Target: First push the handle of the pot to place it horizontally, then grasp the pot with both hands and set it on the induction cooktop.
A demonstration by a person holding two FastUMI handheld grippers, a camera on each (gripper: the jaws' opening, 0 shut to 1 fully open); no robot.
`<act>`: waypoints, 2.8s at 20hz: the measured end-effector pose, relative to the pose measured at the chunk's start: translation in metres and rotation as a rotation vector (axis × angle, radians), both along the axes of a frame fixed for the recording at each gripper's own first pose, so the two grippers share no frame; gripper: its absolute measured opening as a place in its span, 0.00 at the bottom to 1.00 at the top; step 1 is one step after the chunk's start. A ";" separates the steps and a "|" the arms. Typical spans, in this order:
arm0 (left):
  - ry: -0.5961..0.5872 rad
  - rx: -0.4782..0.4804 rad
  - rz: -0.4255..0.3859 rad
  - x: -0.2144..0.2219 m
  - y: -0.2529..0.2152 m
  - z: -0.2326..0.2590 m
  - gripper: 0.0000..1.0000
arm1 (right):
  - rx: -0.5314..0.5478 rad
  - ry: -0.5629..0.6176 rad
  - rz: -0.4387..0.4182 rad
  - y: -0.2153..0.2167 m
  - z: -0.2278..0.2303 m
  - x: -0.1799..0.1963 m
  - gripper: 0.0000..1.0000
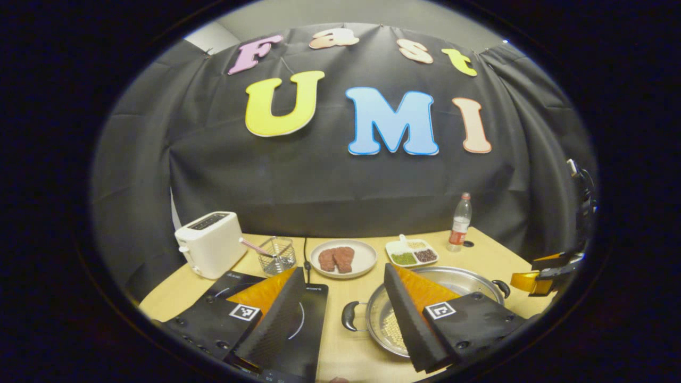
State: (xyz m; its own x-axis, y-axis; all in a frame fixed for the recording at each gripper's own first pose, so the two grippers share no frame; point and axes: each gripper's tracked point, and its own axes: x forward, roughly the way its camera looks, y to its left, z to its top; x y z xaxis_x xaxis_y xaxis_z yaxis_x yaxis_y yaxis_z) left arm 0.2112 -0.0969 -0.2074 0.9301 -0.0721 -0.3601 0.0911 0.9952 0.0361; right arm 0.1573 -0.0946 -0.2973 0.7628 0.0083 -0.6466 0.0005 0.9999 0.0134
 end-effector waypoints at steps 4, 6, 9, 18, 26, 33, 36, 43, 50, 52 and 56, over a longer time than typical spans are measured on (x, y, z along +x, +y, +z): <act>0.080 -0.009 -0.034 0.017 -0.004 -0.035 0.97 | 0.026 0.017 -0.012 0.003 -0.005 0.007 0.99; 0.125 -0.013 -0.049 0.020 -0.007 -0.053 0.97 | 0.036 0.032 -0.019 0.005 -0.009 0.009 0.99; 0.213 -0.042 -0.065 0.024 -0.012 -0.084 0.98 | 0.046 0.057 -0.023 0.006 -0.016 0.011 0.99; 0.353 -0.027 -0.092 0.034 -0.016 -0.147 0.97 | 0.047 0.117 -0.029 0.011 -0.039 0.024 0.99; 0.414 -0.019 -0.091 0.040 -0.018 -0.173 0.98 | 0.060 0.175 -0.035 0.014 -0.066 0.030 0.99; 0.458 -0.018 -0.086 0.038 -0.022 -0.190 0.93 | 0.072 0.223 -0.054 0.014 -0.081 0.030 0.86; 0.462 -0.023 -0.075 0.038 -0.023 -0.193 0.99 | 0.078 0.213 -0.069 0.012 -0.085 0.034 0.74; 0.427 -0.015 -0.037 0.041 -0.016 -0.193 0.75 | 0.041 0.196 -0.052 0.015 -0.081 0.031 0.57; 0.409 -0.009 -0.024 0.041 -0.021 -0.184 0.72 | 0.046 0.211 -0.061 0.010 -0.074 0.020 0.51; 0.394 0.002 -0.031 0.033 -0.024 -0.169 0.70 | 0.055 0.207 -0.063 0.007 -0.067 0.016 0.51; 0.383 -0.007 -0.030 0.023 -0.034 -0.150 0.69 | 0.053 0.194 -0.063 -0.002 -0.049 0.007 0.51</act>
